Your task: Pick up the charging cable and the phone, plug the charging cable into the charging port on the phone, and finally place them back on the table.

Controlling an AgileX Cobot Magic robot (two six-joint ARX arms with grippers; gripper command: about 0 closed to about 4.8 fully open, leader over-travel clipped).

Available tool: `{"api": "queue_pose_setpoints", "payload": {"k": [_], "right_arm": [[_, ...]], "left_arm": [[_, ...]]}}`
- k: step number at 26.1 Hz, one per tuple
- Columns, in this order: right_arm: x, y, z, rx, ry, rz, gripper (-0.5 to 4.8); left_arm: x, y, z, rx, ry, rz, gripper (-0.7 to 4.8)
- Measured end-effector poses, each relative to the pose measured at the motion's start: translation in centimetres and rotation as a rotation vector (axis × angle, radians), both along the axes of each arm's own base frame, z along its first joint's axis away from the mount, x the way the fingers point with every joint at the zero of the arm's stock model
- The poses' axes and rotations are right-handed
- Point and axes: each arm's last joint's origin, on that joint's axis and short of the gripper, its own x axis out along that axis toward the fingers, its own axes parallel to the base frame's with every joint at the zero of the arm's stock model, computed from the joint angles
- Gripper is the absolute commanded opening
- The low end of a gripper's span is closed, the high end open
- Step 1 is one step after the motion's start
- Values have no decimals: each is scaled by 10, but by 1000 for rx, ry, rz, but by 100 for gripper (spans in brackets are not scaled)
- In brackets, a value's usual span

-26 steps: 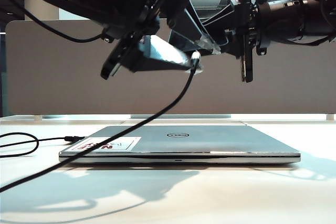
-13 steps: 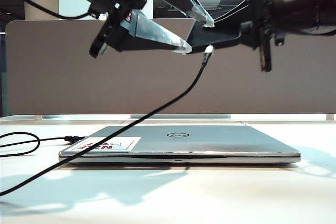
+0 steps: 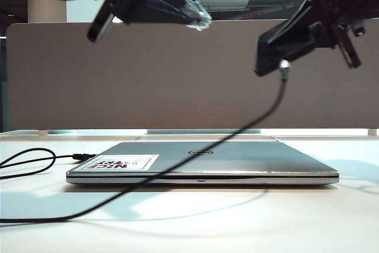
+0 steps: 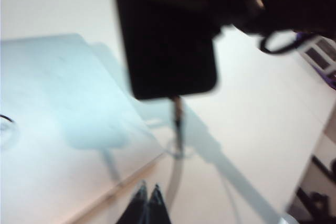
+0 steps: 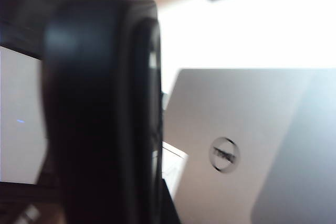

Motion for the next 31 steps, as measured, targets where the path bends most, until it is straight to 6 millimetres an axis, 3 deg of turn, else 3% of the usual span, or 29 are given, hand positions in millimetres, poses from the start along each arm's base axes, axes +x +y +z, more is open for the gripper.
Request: {"api": "queue_pose_setpoints", "payload": {"k": [7,13,22,31], "right_arm": [[-4,-20,9,-158,54,-16,-6],[-12,-54,-8,-287,200,-82,-6],[3,-56,-42,-331,320,-40,-6],[40,-60,-65,-426,418,41,-6]], "left_arm": [[22,17,25,64,-14,86,-6],[34,28,51,67,-31,142,-6],[33,31,52,164,-57,113,-6],[34,33,51,190,-40,115,-6]]}}
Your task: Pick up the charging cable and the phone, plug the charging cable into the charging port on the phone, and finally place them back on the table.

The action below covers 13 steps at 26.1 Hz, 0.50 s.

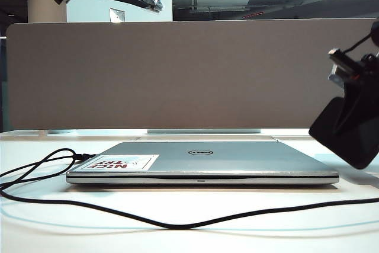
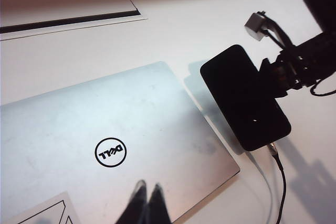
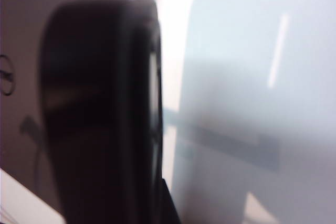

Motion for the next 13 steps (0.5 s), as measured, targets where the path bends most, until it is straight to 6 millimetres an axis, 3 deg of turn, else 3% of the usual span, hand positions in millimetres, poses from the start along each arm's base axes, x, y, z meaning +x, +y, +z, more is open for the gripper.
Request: {"api": "queue_pose_setpoints", "payload": {"k": [5,6,9,10,13], "right_arm": [[10,-2,-12,-72,35,0,-3],[10,-2,-13,-71,44,1,17],[9,-2,-13,-76,47,6,218],[9,-2,-13,-83,47,6,257],[9,-2,-13,-88,51,2,256]], "left_arm": [[0,0,0,0,0,0,-6],[0,0,0,0,0,-1,-6],[0,0,0,0,-1,0,-6],[0,0,0,-1,-2,0,-6],[0,0,1,-7,-9,0,-6]]}}
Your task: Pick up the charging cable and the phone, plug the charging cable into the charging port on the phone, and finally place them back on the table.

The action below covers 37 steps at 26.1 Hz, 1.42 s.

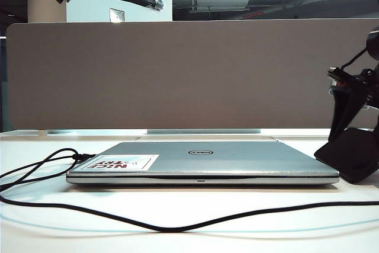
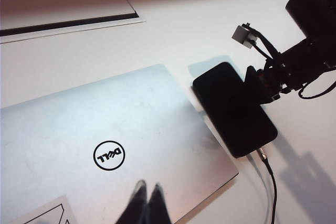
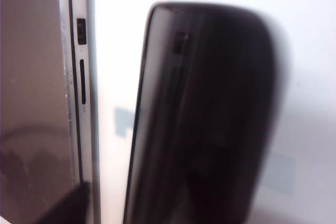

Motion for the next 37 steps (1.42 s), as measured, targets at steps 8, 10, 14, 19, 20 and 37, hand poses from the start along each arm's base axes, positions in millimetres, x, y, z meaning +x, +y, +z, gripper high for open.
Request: {"api": "queue_pose_setpoints", "payload": {"k": [8,10,14,19,20,37], "right_arm": [[11,-5,43,-151,-25,-27,185],[11,-5,57,-153,-51,-29,111],[2,-3,90,-163,-134,-32,-9],[-22,9,125,-167,-230,-10,-9],[-28,13,133,-168,-256,-1,-9],[-127,54,203,-201,-859,24,-9]], "left_arm": [[0,0,1,-7,-10,0,-6],[0,0,1,-7,-9,0,-6],[-1,2,0,39,-5,-13,-6],[-3,12,17,68,-18,-3,-6],[-4,13,21,66,-30,-2,-6],[-37,46,20,145,-13,-1,-6]]}}
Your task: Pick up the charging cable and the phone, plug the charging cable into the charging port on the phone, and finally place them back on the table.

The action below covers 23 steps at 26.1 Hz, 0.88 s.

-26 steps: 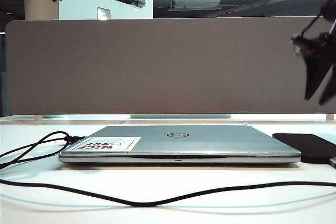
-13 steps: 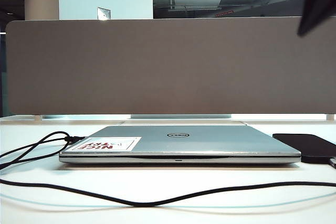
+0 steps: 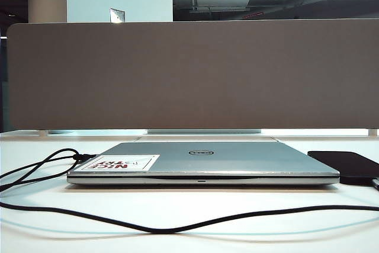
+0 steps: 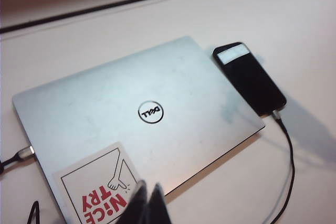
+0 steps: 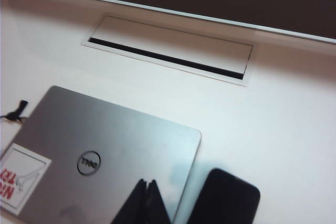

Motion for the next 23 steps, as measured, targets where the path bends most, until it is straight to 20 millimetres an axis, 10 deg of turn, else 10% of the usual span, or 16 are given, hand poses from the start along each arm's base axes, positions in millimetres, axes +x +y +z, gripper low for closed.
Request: {"api": "queue_pose_setpoints", "payload": {"k": [23], "right_arm": [[-74,-13,-168,73,-79,-59,-8]], "left_arm": [[-42,28,-126,-54,-104,-9,-6]]}}
